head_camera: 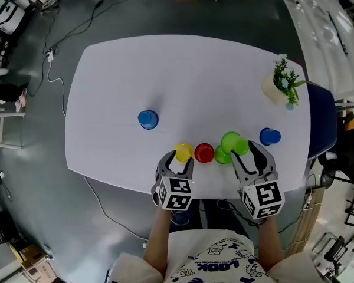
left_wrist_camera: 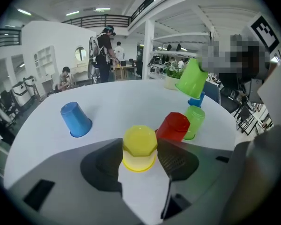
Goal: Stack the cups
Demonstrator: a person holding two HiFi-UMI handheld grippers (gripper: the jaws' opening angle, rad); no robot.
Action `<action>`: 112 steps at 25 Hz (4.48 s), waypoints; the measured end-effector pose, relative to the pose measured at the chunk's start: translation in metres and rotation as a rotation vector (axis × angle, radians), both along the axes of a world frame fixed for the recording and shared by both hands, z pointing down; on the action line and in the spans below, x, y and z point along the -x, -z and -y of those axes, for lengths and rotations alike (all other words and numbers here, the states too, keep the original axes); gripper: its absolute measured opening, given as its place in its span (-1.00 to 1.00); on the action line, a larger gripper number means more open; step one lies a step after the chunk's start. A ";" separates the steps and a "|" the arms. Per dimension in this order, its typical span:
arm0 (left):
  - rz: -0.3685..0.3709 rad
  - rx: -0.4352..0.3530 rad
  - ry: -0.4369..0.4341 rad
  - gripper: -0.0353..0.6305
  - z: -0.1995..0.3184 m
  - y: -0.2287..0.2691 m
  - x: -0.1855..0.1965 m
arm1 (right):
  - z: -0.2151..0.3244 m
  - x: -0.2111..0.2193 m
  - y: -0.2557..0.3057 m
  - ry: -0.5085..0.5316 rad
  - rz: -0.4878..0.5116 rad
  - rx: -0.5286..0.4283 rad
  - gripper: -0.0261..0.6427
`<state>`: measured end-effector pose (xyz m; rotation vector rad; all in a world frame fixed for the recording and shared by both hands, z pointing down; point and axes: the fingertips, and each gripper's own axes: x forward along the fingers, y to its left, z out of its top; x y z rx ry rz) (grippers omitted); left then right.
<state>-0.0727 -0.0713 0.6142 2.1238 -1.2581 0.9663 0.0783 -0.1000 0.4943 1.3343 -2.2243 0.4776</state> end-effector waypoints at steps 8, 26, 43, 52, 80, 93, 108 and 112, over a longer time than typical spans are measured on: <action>-0.023 -0.022 0.020 -0.10 -0.001 0.012 0.001 | -0.026 0.028 -0.015 0.127 -0.053 0.076 -0.22; -0.064 -0.112 0.159 -0.10 0.008 0.060 0.053 | -0.041 0.043 -0.027 0.157 -0.073 0.104 0.00; -0.022 -0.107 0.247 -0.01 0.116 0.031 0.142 | -0.019 -0.011 0.012 -0.154 0.085 0.022 0.03; 0.004 -0.075 0.211 -0.19 0.125 0.009 0.142 | -0.008 -0.073 0.003 -0.337 0.032 0.012 0.03; -0.137 -0.081 -0.174 -0.19 -0.006 0.127 -0.014 | 0.021 -0.190 -0.109 -0.557 -0.157 0.121 -0.06; -0.068 -0.064 -0.208 -0.18 -0.020 0.099 -0.034 | 0.017 -0.184 -0.090 -0.530 -0.143 0.054 -0.20; -0.008 -0.057 -0.204 -0.18 -0.015 0.081 -0.038 | 0.016 -0.092 0.018 -0.293 -0.020 -0.081 -0.20; -0.015 -0.079 -0.182 -0.18 -0.014 0.079 -0.038 | 0.011 -0.065 0.052 -0.179 -0.030 -0.121 -0.20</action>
